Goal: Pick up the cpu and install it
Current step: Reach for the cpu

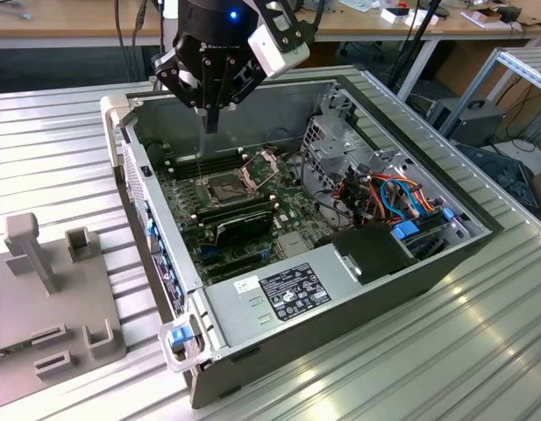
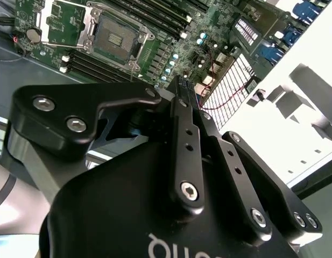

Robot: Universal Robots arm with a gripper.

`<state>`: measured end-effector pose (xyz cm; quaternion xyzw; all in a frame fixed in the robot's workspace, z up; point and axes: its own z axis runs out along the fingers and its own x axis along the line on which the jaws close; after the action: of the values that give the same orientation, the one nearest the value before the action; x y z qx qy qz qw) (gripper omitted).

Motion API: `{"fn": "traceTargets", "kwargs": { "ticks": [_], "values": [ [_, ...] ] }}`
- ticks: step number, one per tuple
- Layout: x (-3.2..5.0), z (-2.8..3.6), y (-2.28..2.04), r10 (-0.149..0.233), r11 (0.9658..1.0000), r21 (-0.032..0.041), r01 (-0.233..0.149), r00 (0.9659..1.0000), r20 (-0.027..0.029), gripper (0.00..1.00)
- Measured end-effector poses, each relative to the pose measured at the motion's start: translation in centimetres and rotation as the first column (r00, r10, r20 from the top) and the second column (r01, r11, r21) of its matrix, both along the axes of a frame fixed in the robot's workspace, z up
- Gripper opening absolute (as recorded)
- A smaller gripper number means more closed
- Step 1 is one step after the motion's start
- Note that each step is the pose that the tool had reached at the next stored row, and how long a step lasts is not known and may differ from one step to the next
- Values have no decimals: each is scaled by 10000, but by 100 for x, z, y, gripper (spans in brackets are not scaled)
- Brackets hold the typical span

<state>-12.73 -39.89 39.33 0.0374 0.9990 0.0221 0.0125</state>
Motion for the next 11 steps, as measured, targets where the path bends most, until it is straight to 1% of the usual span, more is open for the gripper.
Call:
{"fn": "traceTargets", "kwargs": {
  "ticks": [11],
  "values": [
    [-56, 0, 0, 0, 10000, 1, 0, 10000, 0, 11]
  ]
}}
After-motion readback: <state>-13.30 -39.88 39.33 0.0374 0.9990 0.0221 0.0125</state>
